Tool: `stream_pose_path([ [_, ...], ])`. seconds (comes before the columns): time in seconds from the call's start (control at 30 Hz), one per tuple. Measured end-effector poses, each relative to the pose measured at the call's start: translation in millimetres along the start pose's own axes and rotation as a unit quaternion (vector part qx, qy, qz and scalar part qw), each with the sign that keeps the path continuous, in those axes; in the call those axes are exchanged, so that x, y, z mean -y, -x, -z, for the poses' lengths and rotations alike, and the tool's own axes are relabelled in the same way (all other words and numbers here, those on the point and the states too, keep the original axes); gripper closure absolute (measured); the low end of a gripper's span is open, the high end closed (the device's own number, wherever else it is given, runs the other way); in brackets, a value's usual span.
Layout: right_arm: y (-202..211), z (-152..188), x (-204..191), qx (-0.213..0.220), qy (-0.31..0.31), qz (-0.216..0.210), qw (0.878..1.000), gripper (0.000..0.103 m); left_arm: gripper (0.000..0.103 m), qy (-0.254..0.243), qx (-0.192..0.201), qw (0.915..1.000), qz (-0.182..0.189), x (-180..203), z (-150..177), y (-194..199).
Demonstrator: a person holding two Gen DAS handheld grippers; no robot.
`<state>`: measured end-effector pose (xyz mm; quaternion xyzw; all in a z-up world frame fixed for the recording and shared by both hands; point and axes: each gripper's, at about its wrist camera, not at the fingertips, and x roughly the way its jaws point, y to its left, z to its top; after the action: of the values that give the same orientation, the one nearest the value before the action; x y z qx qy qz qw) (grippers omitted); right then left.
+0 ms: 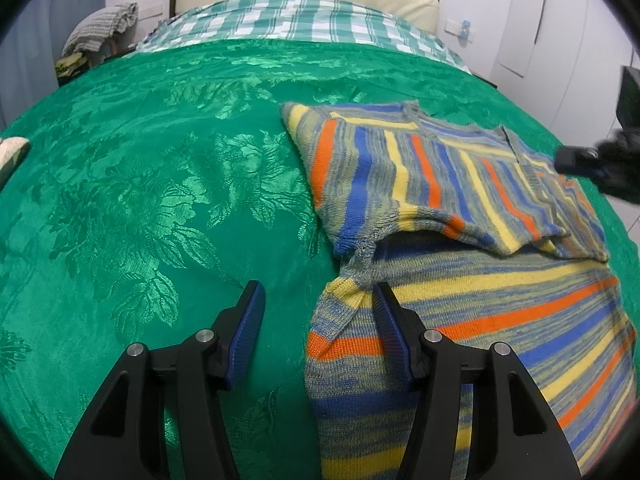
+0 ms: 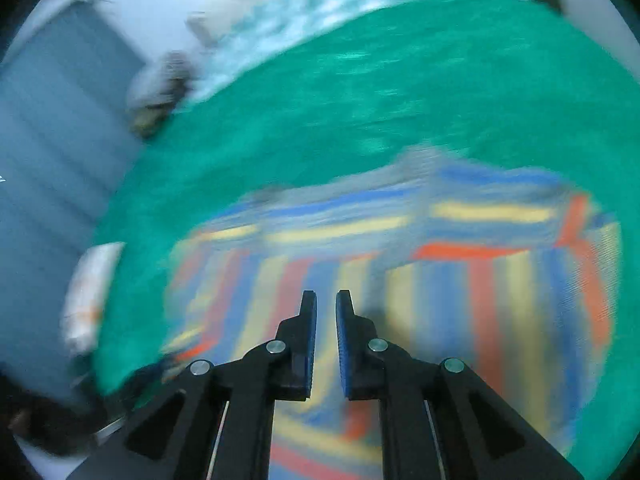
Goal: Fold small clothes
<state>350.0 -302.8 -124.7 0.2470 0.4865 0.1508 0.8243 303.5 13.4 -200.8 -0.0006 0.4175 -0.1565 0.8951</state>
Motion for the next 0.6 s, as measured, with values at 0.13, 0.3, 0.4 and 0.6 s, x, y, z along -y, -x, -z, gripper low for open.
stream_pose_path([
  [0.13, -28, 40, 9, -0.099, 0.023, 0.093, 0.991, 0.09, 0.044, 0.028, -0.01, 0.9992, 0.026, -11, -3, 3],
  [0.3, 69, 70, -22, 0.049, 0.091, 0.101, 0.989, 0.061, 0.01, 0.103, -0.001, 0.9946, 0.013, -46, -2, 53],
  [0.4, 124, 111, -12, 0.134, 0.121, 0.184, 0.966, 0.014, 0.001, 0.103, 0.017, 0.9936, -0.042, -72, 6, 75],
  [0.6, 178, 196, 110, 0.136, 0.047, 0.4, 0.905, 0.015, 0.001, 0.113, -0.025, 0.9825, -0.146, -126, 3, 42],
])
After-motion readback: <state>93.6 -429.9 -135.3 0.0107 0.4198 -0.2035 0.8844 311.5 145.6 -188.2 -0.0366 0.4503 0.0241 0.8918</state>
